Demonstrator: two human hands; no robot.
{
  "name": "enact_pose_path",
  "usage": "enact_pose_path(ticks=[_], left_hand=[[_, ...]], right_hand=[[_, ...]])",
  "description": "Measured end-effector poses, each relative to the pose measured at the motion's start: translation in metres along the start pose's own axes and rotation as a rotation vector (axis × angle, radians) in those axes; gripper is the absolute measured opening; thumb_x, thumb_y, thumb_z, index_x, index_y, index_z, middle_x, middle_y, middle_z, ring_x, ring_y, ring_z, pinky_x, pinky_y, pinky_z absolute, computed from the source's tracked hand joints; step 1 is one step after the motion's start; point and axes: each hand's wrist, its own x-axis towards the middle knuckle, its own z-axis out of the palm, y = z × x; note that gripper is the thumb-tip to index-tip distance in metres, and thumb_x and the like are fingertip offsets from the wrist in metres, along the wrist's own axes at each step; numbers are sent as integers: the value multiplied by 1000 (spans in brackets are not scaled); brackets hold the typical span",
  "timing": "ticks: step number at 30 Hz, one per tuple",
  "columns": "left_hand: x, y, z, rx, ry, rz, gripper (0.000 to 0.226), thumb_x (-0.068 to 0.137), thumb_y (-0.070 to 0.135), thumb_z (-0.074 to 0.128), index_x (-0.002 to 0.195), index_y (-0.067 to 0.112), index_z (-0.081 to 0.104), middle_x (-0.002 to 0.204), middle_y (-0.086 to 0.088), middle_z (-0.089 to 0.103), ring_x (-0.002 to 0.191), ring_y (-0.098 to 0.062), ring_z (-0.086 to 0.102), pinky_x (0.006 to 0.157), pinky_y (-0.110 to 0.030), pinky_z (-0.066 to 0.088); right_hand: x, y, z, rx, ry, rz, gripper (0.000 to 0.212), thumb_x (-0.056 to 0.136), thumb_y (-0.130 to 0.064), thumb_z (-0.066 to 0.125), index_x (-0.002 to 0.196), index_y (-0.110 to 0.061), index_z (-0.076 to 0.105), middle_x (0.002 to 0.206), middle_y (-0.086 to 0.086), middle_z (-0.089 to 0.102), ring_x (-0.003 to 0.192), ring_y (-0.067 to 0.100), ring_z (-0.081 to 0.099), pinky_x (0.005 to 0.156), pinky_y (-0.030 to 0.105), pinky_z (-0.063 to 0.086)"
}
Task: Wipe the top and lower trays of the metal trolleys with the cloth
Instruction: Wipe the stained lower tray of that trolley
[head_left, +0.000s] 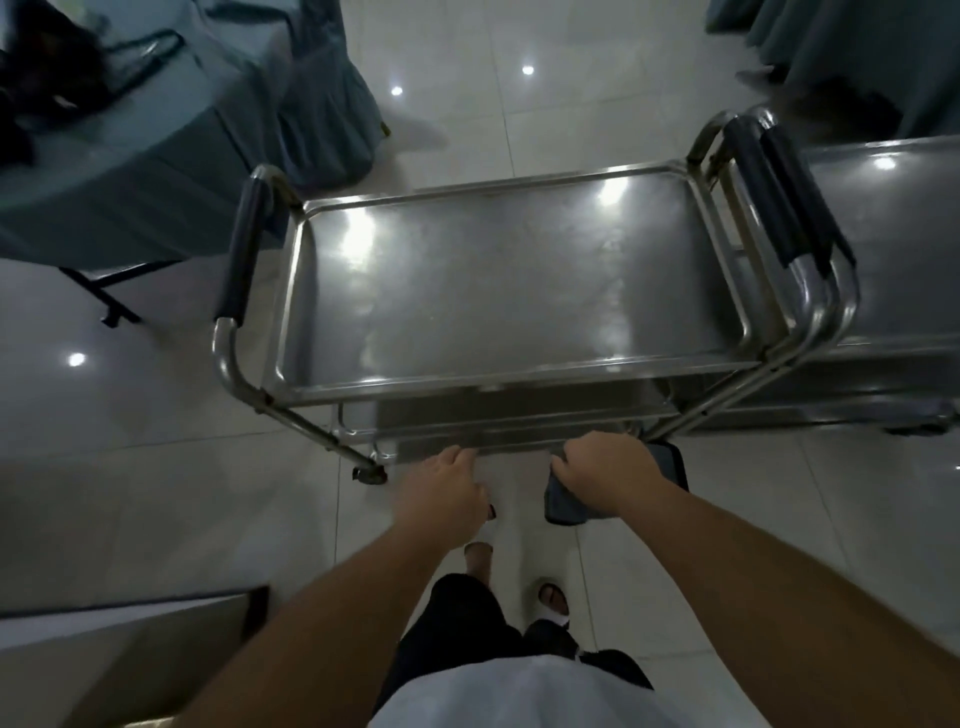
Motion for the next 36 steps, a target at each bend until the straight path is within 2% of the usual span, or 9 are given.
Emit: enact_pose_path(ticks=[3, 8, 13, 17, 19, 23, 26, 31, 36], left_hand=[[-23, -15, 3, 7, -19, -17, 55, 106, 37, 39, 158, 18, 39, 163, -5, 40, 144, -30, 44, 112, -43, 40], [-38, -65, 2, 11, -10, -84, 54, 105, 36, 39, 156, 17, 40, 158, -6, 45, 138, -31, 48, 105, -44, 42], [-38, -138, 6, 9, -33, -114, 53, 105, 40, 38, 153, 19, 42, 153, -6, 48, 132, -31, 51, 102, -45, 44], [-28, -201, 15, 35, -96, -137, 53, 107, 41, 37, 156, 22, 40, 156, -4, 46, 137, -29, 47, 107, -46, 42], [-22, -224, 17, 53, -113, -145, 52, 107, 40, 37, 156, 22, 41, 158, -4, 46, 139, -28, 46, 109, -46, 41], [-10, -248, 27, 60, -157, -201, 51, 108, 37, 38, 156, 20, 40, 160, -4, 43, 141, -28, 44, 108, -45, 40], [6, -250, 40, 42, -170, -259, 50, 107, 35, 38, 154, 19, 41, 157, -4, 46, 138, -28, 46, 106, -45, 40], [46, -248, 80, -65, -164, -357, 53, 105, 39, 37, 156, 24, 38, 155, -3, 47, 134, -28, 48, 92, -44, 40], [108, -264, 127, -38, -133, -320, 55, 105, 40, 39, 157, 23, 37, 158, -4, 45, 140, -29, 45, 108, -47, 39]], right_hand=[[-8, -17, 9, -51, 6, 2, 40, 109, -41, 31, 98, -19, 62, 101, 7, 70, 94, 29, 65, 73, 37, 40], [-3, -58, 19, -46, 27, 8, 37, 108, -43, 33, 82, -24, 50, 90, 3, 68, 81, 25, 64, 69, 37, 48], [27, -119, 36, 11, -60, 65, 47, 108, -45, 29, 67, -26, 40, 69, -2, 48, 66, 21, 49, 66, 35, 39], [64, -177, 55, 100, -102, 89, 43, 110, -42, 29, 87, -20, 58, 70, 1, 48, 70, 24, 51, 64, 35, 40], [81, -201, 64, 166, -118, 97, 46, 110, -43, 29, 88, -16, 60, 69, 4, 51, 68, 25, 53, 63, 35, 42], [104, -222, 80, 277, -133, 109, 47, 109, -43, 29, 102, -14, 66, 93, 13, 66, 77, 27, 57, 70, 37, 44], [126, -220, 87, 293, -162, 117, 47, 109, -42, 29, 109, -13, 66, 105, 17, 67, 84, 31, 56, 74, 38, 44], [171, -193, 109, 341, -100, 151, 42, 108, -45, 34, 99, -15, 63, 99, 12, 66, 84, 30, 58, 75, 38, 46], [228, -160, 151, 301, -40, 186, 50, 109, -50, 31, 113, -13, 63, 107, 17, 68, 94, 36, 63, 79, 41, 50]])
